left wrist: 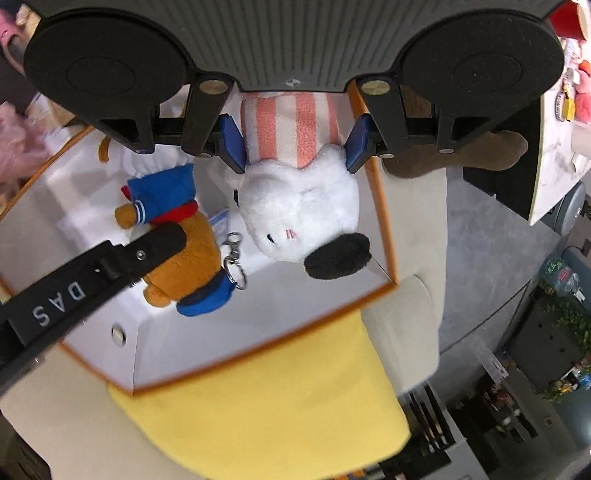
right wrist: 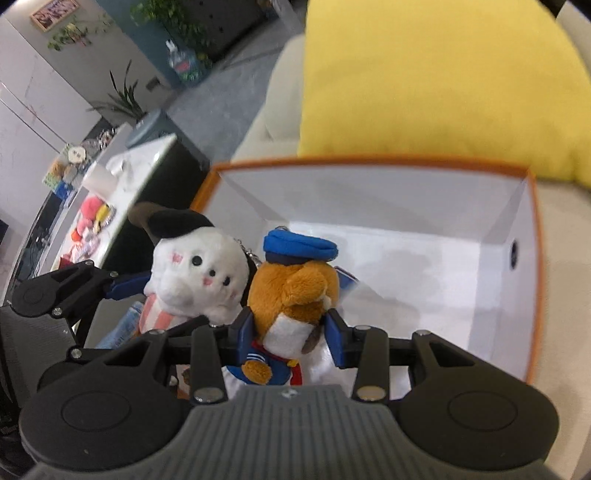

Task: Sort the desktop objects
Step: 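Lift both plush toys and carry them over the orange box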

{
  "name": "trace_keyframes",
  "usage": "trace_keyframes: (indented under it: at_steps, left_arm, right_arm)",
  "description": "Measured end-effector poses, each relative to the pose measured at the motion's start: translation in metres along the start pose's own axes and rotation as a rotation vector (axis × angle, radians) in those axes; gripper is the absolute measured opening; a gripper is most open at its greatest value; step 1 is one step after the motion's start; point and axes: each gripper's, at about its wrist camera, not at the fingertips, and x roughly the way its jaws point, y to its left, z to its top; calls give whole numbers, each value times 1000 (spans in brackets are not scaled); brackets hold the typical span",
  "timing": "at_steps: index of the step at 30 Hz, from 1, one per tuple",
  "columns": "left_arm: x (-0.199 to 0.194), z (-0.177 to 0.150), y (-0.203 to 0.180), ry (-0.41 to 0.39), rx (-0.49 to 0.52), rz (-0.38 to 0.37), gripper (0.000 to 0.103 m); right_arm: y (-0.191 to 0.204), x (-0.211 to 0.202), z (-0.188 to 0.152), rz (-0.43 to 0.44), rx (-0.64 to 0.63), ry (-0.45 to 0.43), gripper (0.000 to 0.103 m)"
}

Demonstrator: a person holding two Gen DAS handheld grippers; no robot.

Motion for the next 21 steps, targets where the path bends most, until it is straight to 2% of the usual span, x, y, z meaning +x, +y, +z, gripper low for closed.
trace_keyframes:
  at_steps: [4,11,17,21]
  left_arm:
    - [14,-2,-4,71,24,3,67]
    - [25,-8,10,139,-2,-57,70]
    - [24,-15,18,134,6,-95,71]
    - [7,-11,20,94,26,-99,71]
  right_arm:
    - [-9,20,3,28,13,53,43]
    - [-1,51,6,60,22,128,43]
    - [-4,62,1,35,18,160,43]
    - [-7,60,2,15,28,170,43]
